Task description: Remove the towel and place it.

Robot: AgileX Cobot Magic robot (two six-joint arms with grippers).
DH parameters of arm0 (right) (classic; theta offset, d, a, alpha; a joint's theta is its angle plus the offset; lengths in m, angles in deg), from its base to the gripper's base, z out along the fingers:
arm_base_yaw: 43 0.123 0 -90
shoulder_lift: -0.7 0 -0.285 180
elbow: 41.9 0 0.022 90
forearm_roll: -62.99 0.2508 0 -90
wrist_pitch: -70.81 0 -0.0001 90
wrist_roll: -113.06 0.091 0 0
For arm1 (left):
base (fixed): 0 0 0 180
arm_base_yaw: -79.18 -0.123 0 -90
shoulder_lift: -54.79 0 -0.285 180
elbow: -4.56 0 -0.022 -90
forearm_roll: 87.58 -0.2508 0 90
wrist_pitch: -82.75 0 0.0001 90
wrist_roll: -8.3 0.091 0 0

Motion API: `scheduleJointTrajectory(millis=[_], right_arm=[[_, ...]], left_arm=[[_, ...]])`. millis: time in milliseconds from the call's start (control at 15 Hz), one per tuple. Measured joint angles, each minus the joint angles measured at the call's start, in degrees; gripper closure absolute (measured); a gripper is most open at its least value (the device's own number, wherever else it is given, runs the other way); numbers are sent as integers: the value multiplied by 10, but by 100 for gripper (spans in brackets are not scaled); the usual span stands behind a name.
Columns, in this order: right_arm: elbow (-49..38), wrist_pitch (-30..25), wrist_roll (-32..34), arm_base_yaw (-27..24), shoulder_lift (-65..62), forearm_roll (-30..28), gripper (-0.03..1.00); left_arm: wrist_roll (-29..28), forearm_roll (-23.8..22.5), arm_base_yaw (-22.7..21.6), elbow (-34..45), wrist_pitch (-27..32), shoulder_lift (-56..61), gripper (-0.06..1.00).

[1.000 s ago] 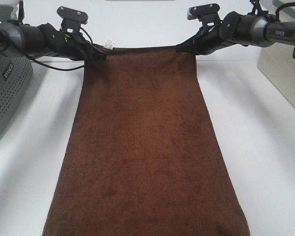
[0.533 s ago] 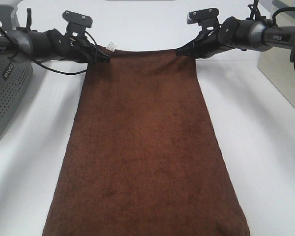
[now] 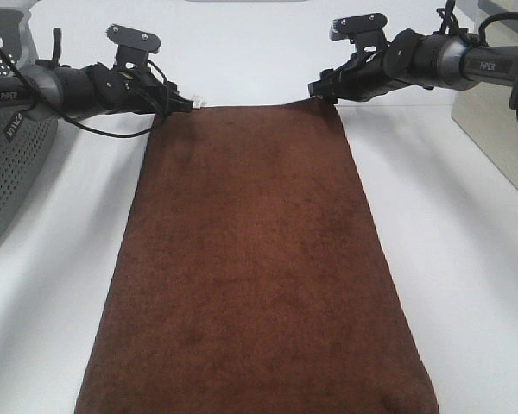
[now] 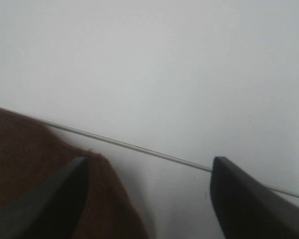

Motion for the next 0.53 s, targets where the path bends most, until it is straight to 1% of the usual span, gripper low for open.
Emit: scheduleJointTrajectory(millis=[67, 133, 267, 333, 400, 467, 533], right_arm=[[0, -4, 0, 0, 0, 1, 20], [0, -15, 0, 0, 0, 0, 19], [0, -49, 0, 0, -6, -2, 18], [0, -72, 1, 0, -15, -3, 18], [0, -100, 1, 0, -32, -4, 18], [1, -143, 1, 0, -54, -5, 18], [1, -194, 9, 0, -78, -7, 18]], left_arm=[[-17, 2, 0, 0, -21, -1, 23], [-22, 2, 0, 0, -24, -1, 20], [-23, 2, 0, -4, -15, -1, 19], [-23, 3, 0, -10, 7, 3, 19], [-23, 3, 0, -13, 51, 16, 18], [-23, 0, 0, -14, 104, 34, 17], [-24, -1, 0, -15, 128, 45, 16]])
